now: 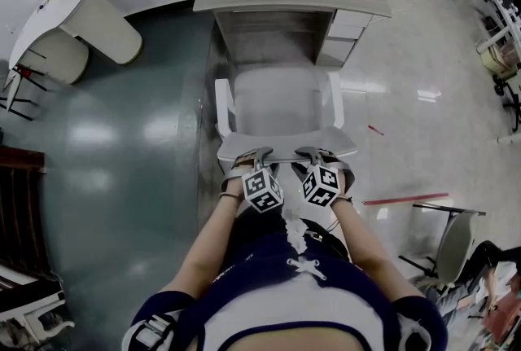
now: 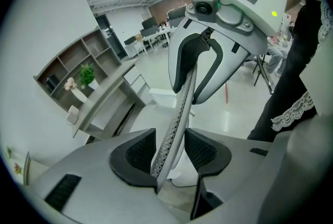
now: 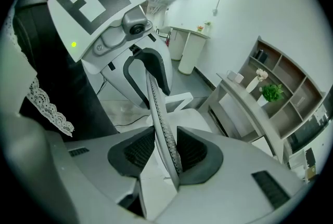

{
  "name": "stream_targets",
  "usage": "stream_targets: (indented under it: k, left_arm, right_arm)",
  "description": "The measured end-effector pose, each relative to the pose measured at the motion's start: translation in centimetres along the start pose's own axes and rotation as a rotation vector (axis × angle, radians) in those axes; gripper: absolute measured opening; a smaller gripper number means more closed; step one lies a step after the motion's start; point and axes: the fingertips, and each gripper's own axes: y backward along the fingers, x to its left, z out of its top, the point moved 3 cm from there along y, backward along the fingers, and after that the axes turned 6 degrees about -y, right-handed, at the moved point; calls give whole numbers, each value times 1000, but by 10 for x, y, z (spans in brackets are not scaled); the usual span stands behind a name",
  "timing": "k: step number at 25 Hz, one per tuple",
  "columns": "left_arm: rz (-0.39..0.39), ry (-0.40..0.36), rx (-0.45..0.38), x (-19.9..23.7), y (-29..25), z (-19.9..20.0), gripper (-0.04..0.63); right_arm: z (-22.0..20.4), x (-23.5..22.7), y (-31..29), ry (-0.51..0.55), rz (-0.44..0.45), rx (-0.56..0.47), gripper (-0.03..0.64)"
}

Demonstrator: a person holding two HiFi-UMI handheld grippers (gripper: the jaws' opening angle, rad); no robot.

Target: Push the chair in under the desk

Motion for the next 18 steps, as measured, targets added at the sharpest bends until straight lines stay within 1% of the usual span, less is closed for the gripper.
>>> stream_targets:
  k: [9,15,18]
  left_arm:
    - [-22,1,-25,23,-10,2,170]
    - [-29,-18,-39,34,-10,0,164]
    - [-48,-19,-47,34,-9,0,158]
  right_arm:
    - [5,-25,-11,-17,9,9,123]
    - [11,-33,-14,-30,25,13,123]
    - [12,-34,-14,-34,32,15,123]
